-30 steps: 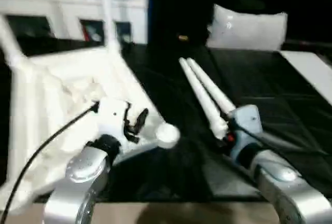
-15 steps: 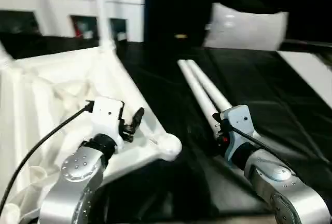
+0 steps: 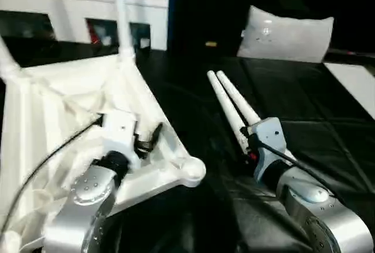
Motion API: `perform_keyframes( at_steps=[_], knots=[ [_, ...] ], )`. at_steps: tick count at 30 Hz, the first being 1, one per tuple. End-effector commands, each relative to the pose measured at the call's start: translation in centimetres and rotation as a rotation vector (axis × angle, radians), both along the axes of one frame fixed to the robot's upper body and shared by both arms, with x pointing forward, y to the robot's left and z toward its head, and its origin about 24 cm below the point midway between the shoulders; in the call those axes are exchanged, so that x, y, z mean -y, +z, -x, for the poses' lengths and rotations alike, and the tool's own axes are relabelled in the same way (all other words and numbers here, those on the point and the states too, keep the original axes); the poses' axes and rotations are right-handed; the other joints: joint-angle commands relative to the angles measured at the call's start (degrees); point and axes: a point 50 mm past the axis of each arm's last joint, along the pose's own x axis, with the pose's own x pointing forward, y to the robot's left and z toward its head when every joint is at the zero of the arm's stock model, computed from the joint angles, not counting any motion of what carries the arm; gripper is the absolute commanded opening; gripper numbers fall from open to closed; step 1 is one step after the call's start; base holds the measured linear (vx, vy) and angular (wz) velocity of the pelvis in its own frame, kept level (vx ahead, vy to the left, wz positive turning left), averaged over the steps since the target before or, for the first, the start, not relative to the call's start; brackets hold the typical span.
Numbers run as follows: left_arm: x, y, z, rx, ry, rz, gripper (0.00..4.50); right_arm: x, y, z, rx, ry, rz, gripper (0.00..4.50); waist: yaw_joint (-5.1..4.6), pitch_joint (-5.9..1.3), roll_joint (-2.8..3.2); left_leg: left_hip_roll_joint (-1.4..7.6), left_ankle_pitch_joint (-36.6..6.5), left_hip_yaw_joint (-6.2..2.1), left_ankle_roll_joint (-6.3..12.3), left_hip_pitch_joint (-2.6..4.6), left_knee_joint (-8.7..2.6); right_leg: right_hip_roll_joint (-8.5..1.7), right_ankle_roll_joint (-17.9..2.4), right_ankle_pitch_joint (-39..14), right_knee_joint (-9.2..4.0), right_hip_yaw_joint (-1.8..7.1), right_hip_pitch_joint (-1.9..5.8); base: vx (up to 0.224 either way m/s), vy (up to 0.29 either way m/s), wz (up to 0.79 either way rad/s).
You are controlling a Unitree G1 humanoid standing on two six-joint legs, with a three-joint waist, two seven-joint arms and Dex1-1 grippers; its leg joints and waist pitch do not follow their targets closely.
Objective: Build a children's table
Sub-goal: Rotate table base
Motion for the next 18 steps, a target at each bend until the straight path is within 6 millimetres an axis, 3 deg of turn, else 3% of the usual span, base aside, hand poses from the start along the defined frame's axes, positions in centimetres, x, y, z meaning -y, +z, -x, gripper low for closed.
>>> perform_keyframes(
  at_steps=[1,2,3,4,5,6,7,8,9,10,11,12,13,14,15,16,17,18],
  knots=[
    [-0.11,0.15,-0.05,0.003,0.002,-0.002,3.61,-0.01,0.12,-0.18,-0.001,0.002,-0.003,4.50,-0.10,-1.84,1.11,2.42,7.42,-0.22,6.96,-0.54,-4.85,-2.79,-13.36,-3.75,-3.86,2.39,2.62,0.000,0.000,0.00],
    [-0.12,0.15,-0.05,0.003,0.003,0.000,3.61,-0.02,0.13,-0.18,-0.001,0.003,-0.003,4.50,-0.75,-2.10,1.36,3.07,8.96,-1.28,8.64,0.52,-5.24,-2.30,-12.53,-0.53,-2.71,1.60,1.78,0.000,0.000,0.00],
    [-0.13,0.16,-0.06,0.003,0.003,0.000,3.61,-0.03,0.14,-0.19,-0.001,0.004,-0.003,4.50,-0.99,-2.30,1.28,3.23,9.80,-1.74,10.12,1.41,-5.18,-2.23,-12.40,0.82,-2.32,1.36,1.14,0.000,0.000,0.00],
    [-0.13,0.17,-0.06,0.003,0.003,0.000,3.61,-0.04,0.13,-0.20,-0.003,0.006,-0.002,4.50,-1.46,-2.08,1.13,3.58,10.50,-2.47,13.62,2.11,-5.26,-2.44,-12.39,1.66,-1.78,1.12,0.17,0.051,-0.012,0.00],
    [-0.14,0.20,-0.05,0.003,0.002,0.000,3.61,-0.12,0.13,-0.20,-0.009,0.018,-0.001,4.50,-1.16,-2.33,0.94,2.74,10.81,-1.67,15.50,1.50,-4.55,-3.27,-13.34,2.27,-2.33,1.68,0.94,0.000,0.000,0.00],
    [-0.14,0.20,-0.05,0.003,0.002,0.000,3.61,-0.12,0.13,-0.20,-0.009,0.018,-0.001,4.50,-0.91,-2.29,0.66,1.88,10.89,-0.90,15.45,0.29,-4.11,-3.66,-13.87,2.25,-2.99,2.27,2.03,0.000,0.000,0.00],
    [-0.15,0.22,-0.04,0.004,0.002,0.001,3.61,-0.12,0.12,-0.21,-0.012,0.018,0.001,4.50,0.00,-1.98,0.36,0.58,8.86,0.39,13.19,-2.10,-3.40,-4.24,-14.08,-1.77,-4.79,3.58,4.10,0.000,0.000,0.00],
    [-0.15,0.22,-0.04,0.004,0.002,0.001,3.72,-0.11,0.13,-0.22,-0.012,0.017,0.000,4.50,0.46,-2.06,0.57,0.89,7.59,0.71,11.42,-1.79,-3.43,-4.56,-14.27,-3.91,-5.16,3.80,4.23,0.000,0.000,0.00],
    [-0.16,0.24,-0.04,0.004,0.001,0.000,3.72,-0.09,0.16,-0.28,-0.010,0.006,-0.004,4.50,1.55,-2.31,1.12,-0.33,9.31,-0.89,15.79,-7.12,-1.13,-7.81,-8.49,-7.16,-7.15,1.50,7.91,0.000,0.000,0.00],
    [-0.17,0.26,-0.05,0.005,0.001,-0.001,3.72,-0.08,0.25,-0.35,-0.002,-0.003,-0.008,4.50,0.09,-3.12,2.46,1.52,9.40,-0.97,11.65,-1.52,-2.69,-5.10,-7.59,-7.68,-5.94,1.18,4.24,0.016,0.012,0.39],
    [-0.17,0.26,-0.06,0.004,0.001,-0.001,3.72,-0.05,0.29,-0.40,0.002,-0.010,-0.011,4.50,-1.97,-2.58,2.56,5.26,12.39,-4.90,13.24,4.43,-5.09,-1.43,-8.25,-3.48,-1.27,-1.69,-0.77,0.070,-0.028,0.23],
    [-0.15,0.26,-0.04,0.004,-0.002,-0.001,3.72,-0.01,0.32,-0.42,0.004,-0.017,-0.013,4.50,-3.07,-2.47,2.80,6.84,11.36,-7.21,16.47,6.29,-6.04,-1.16,-6.60,-3.60,1.48,-2.12,-3.55,0.100,-0.046,0.31],
    [-0.11,0.26,-0.01,0.003,-0.006,-0.001,3.72,0.02,0.33,-0.41,0.004,-0.020,-0.014,4.50,-3.19,-2.86,1.79,9.83,11.97,-9.61,23.31,9.21,-6.06,-3.00,-2.58,-4.55,4.72,-0.58,-7.49,0.098,-0.053,0.04],
    [-0.03,0.23,0.03,0.002,-0.014,-0.003,3.85,0.06,0.34,-0.41,0.005,-0.022,-0.013,4.50,-2.86,-1.92,1.33,9.06,10.74,-7.99,25.04,7.68,-6.11,-4.63,-1.84,-2.28,4.78,1.19,-8.41,0.055,-0.042,0.11],
    [-0.03,0.23,0.03,0.002,-0.014,-0.003,3.85,0.06,0.34,-0.41,0.005,-0.022,-0.013,4.50,-2.84,-1.61,0.96,6.68,8.56,-5.89,23.46,6.39,-5.82,-4.85,-3.10,0.29,2.83,1.70,-7.57,0.000,0.000,0.00],
    [0.08,0.20,0.07,0.000,-0.023,-0.004,3.95,0.10,0.26,-0.36,-0.005,-0.018,-0.011,4.50,-1.39,-1.61,-1.68,-0.35,0.86,-0.56,17.78,0.14,-2.88,-5.92,-5.74,-4.68,-3.66,5.53,-0.75,0.020,-0.051,0.11],
    [0.12,0.20,0.07,0.000,-0.024,-0.003,3.95,0.12,0.19,-0.33,-0.012,-0.018,-0.008,4.50,0.53,-1.87,-2.22,-2.58,0.03,-0.35,12.90,-3.35,2.87,-9.86,-11.48,-14.77,-6.71,11.21,4.40,0.000,0.000,0.00],
    [0.14,0.19,0.06,-0.001,-0.024,-0.003,3.95,0.13,0.17,-0.32,-0.015,-0.018,-0.006,4.50,1.44,-1.17,-1.39,-1.13,0.54,-1.18,9.62,-4.82,4.93,-12.68,-14.28,-19.52,-7.78,12.01,5.33,0.000,0.000,0.00]
  ],
)
